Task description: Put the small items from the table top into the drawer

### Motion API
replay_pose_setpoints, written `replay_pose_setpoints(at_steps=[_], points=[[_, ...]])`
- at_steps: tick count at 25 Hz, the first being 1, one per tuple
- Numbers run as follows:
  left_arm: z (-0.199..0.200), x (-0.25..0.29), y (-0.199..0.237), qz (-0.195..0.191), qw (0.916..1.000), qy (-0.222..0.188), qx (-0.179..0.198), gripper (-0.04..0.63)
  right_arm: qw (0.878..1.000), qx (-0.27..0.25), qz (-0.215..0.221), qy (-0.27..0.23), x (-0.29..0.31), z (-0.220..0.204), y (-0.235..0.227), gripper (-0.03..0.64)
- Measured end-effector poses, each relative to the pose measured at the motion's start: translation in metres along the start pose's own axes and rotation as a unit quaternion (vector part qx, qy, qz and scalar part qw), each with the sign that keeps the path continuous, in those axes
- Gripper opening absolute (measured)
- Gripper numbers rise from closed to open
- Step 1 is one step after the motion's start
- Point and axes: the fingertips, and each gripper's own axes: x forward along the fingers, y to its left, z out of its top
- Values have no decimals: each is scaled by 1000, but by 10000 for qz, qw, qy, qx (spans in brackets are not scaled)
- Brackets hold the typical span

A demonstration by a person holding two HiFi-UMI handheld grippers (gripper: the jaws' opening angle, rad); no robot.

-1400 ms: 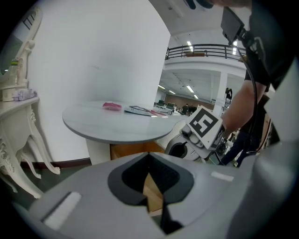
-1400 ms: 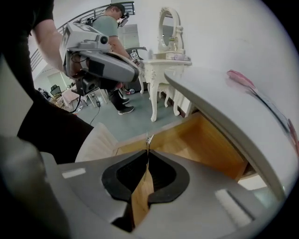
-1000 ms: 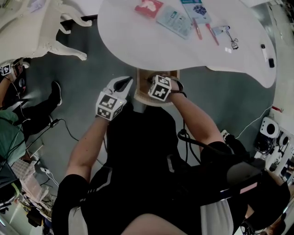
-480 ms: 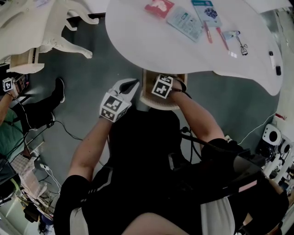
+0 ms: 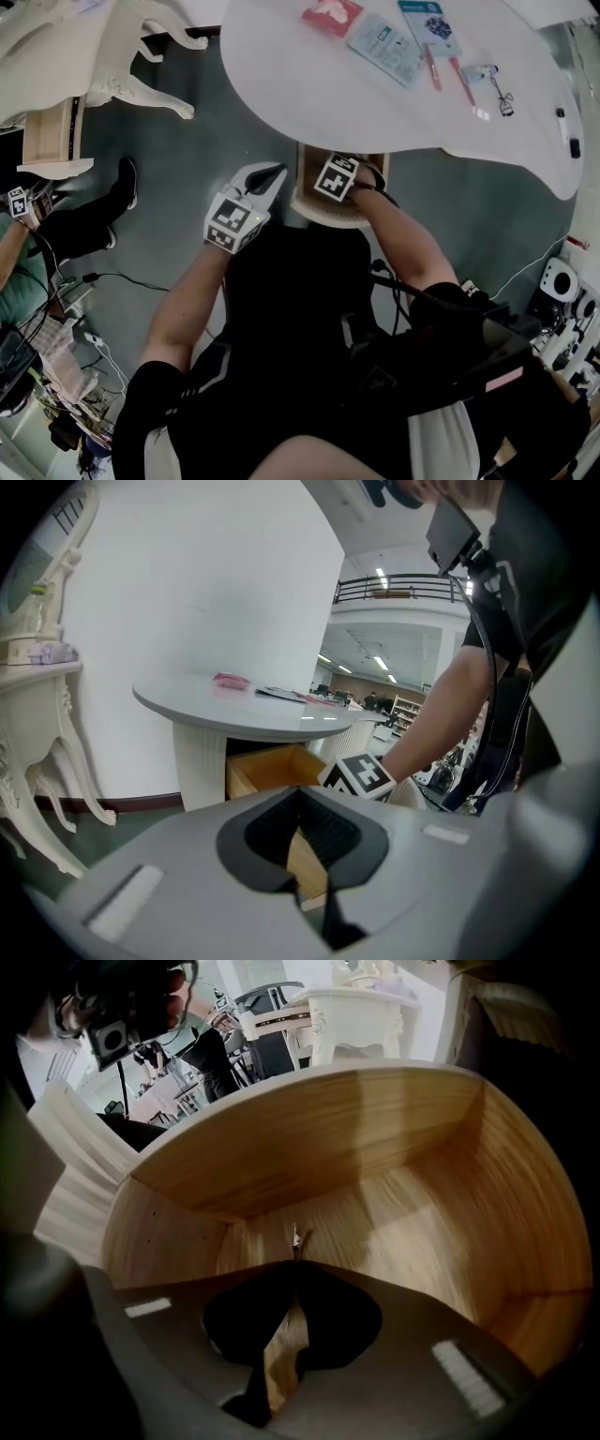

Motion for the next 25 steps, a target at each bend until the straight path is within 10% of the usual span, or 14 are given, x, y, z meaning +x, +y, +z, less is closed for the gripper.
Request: replay_pose_setpoints(at_steps=[9, 25], points=[[11, -14, -3, 125, 9999, -86, 26, 0, 9998, 13, -179, -77, -3, 0, 0, 82], [105, -73, -24, 318, 9980, -406, 376, 0, 9922, 38, -686, -1038, -126, 26, 24, 3]])
